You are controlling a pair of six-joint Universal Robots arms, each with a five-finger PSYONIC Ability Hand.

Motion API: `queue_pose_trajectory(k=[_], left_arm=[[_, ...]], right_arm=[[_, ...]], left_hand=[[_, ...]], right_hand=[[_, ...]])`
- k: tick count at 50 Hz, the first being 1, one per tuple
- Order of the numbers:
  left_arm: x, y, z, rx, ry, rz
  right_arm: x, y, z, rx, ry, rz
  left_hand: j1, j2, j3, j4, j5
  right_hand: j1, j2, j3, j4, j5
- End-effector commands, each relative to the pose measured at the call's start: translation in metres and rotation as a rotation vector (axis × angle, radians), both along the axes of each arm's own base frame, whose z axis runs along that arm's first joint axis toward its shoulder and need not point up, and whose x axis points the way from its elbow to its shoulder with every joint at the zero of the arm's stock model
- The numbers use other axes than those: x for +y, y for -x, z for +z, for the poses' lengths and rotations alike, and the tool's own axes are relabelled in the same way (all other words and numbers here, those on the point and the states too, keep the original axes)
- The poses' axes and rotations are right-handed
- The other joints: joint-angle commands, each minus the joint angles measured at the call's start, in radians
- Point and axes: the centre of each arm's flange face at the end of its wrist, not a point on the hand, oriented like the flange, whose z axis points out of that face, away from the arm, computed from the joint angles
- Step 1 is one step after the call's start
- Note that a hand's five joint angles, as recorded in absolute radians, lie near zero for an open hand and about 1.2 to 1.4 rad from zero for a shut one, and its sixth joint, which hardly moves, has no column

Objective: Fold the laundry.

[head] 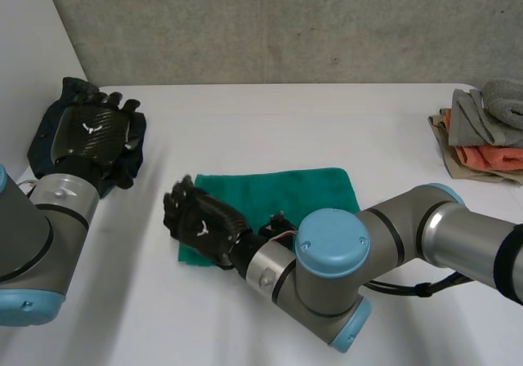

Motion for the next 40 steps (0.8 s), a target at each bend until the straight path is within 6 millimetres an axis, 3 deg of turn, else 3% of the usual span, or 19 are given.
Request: queue_pose_trajectory(k=[1,5,8,9,13,17,19,22,23,27,31,32,35,36,40], left_arm=[[0.003,0.019,0.016,0.016,0.057,-0.056],[0.012,0.042,0.022,0.024,0.075,-0.127],[0.018,0.057,0.016,0.021,0.062,-0.171],[0.022,0.065,0.012,0.019,0.055,-0.198],[0.027,0.078,-0.002,0.008,0.023,-0.234],[0.028,0.082,-0.009,0.000,0.006,-0.241],[0.028,0.082,-0.010,-0.001,0.003,-0.241],[0.028,0.081,-0.011,-0.003,-0.001,-0.237],[0.028,0.081,-0.010,-0.002,0.000,-0.237],[0.030,0.078,-0.008,-0.003,0.002,-0.234],[0.032,0.074,0.002,0.004,0.017,-0.225],[0.031,0.069,0.010,0.011,0.031,-0.212],[0.026,0.058,0.015,0.012,0.033,-0.177],[0.022,0.050,0.016,0.012,0.029,-0.150],[0.017,0.033,0.018,0.019,0.011,-0.098]], right_arm=[[-0.038,0.037,0.059,-0.155,-0.163,-0.278],[-0.042,0.069,0.077,-0.211,-0.401,-0.383],[-0.053,0.094,0.075,-0.202,-0.533,-0.478],[-0.061,0.111,0.064,-0.171,-0.604,-0.549],[-0.071,0.143,0.039,-0.088,-0.685,-0.661],[-0.081,0.162,0.015,-0.004,-0.675,-0.730],[-0.085,0.167,0.005,0.030,-0.671,-0.747],[-0.098,0.172,0.001,0.020,-0.641,-0.777],[-0.100,0.172,0.003,0.007,-0.624,-0.781],[-0.114,0.167,0.014,-0.068,-0.487,-0.788],[-0.114,0.142,0.046,-0.122,-0.299,-0.718],[-0.099,0.119,0.060,-0.124,-0.232,-0.633],[-0.074,0.087,0.067,-0.120,-0.178,-0.514],[-0.056,0.066,0.060,-0.101,-0.167,-0.437],[-0.012,0.026,0.036,-0.044,-0.168,-0.232]], left_hand=[[-0.016,-0.032,-0.041,-0.032,-0.047],[-0.016,-0.032,-0.041,-0.032,-0.047],[-0.016,-0.032,-0.041,-0.032,-0.047],[-0.016,-0.032,-0.041,-0.032,-0.047],[-0.016,-0.032,-0.041,-0.032,-0.047],[-0.016,-0.032,-0.041,-0.032,-0.047],[-0.016,-0.032,-0.041,-0.032,-0.047],[-0.016,-0.032,-0.041,-0.032,-0.047],[-0.016,-0.032,-0.041,-0.032,-0.047],[-0.016,-0.032,-0.041,-0.032,-0.047],[-0.016,-0.032,-0.041,-0.032,-0.047],[-0.016,-0.032,-0.041,-0.032,-0.047],[-0.016,-0.032,-0.041,-0.032,-0.047],[-0.016,-0.032,-0.041,-0.032,-0.047],[-0.016,-0.032,-0.041,-0.032,-0.047]], right_hand=[[-0.119,-0.152,-0.159,-0.178,-0.193],[-0.119,-0.152,-0.159,-0.178,-0.193],[-0.119,-0.152,-0.159,-0.178,-0.193],[-0.119,-0.152,-0.159,-0.178,-0.193],[-0.119,-0.152,-0.159,-0.178,-0.193],[-0.072,-0.105,-0.111,-0.131,-0.146],[0.134,0.101,0.094,0.075,0.060],[1.045,1.012,1.005,0.986,0.971],[1.102,1.069,1.062,1.043,1.028],[1.103,1.070,1.063,1.044,1.029],[1.103,1.070,1.063,1.044,1.029],[1.103,1.070,1.063,1.044,1.029],[1.103,1.070,1.063,1.044,1.029],[1.103,1.070,1.063,1.044,1.029],[1.103,1.070,1.063,1.044,1.029]])
